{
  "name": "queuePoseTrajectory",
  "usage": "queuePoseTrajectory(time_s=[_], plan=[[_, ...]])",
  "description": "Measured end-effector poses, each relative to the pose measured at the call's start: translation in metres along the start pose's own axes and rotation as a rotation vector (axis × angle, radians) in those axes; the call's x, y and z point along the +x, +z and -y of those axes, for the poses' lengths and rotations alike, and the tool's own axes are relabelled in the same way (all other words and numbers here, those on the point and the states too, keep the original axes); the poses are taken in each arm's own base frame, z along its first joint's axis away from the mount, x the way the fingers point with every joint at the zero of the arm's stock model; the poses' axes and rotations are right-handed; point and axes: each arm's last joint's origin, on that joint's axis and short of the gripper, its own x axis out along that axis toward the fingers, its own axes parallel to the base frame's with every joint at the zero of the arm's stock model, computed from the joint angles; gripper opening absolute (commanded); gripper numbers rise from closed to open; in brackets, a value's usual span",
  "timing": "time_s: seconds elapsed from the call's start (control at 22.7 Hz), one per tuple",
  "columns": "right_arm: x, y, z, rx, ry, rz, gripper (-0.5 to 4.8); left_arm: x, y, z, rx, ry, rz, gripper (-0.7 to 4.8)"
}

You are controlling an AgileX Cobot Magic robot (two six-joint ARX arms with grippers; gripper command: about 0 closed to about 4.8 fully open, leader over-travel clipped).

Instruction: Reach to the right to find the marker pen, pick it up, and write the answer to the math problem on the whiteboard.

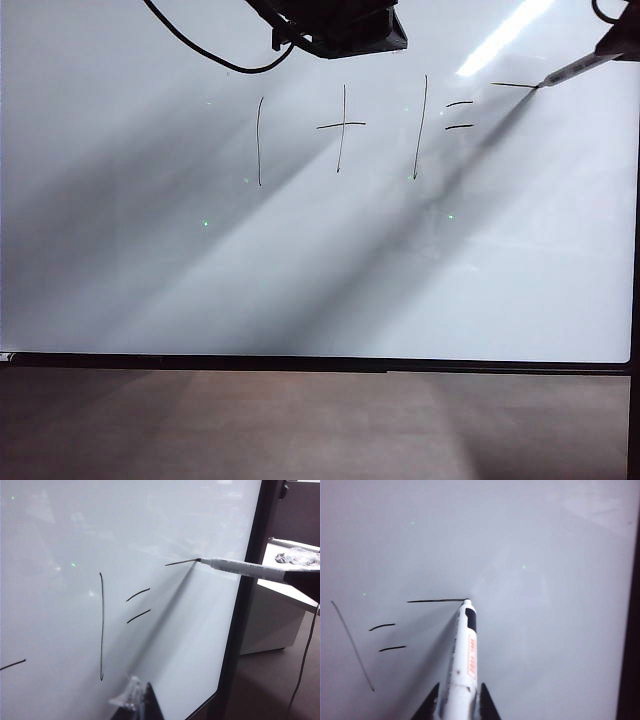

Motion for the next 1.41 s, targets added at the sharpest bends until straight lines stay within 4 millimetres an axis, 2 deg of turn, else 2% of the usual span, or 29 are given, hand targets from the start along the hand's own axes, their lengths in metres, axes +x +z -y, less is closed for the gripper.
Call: queuePoseTrajectory(time_s=[0.92,1.41], plan=[[0.001,-0.003,0.005,-0.009,-0.005,-0.021,-0.06,0.000,0.000,0.000,0.000,-0.001,0.000,-0.05],[0.010,-0.018,0.010,-0.003,-0.001,-0.079,-0.06,0.000,0.000,0.000,0.000,0.000,-0.002,-0.05]])
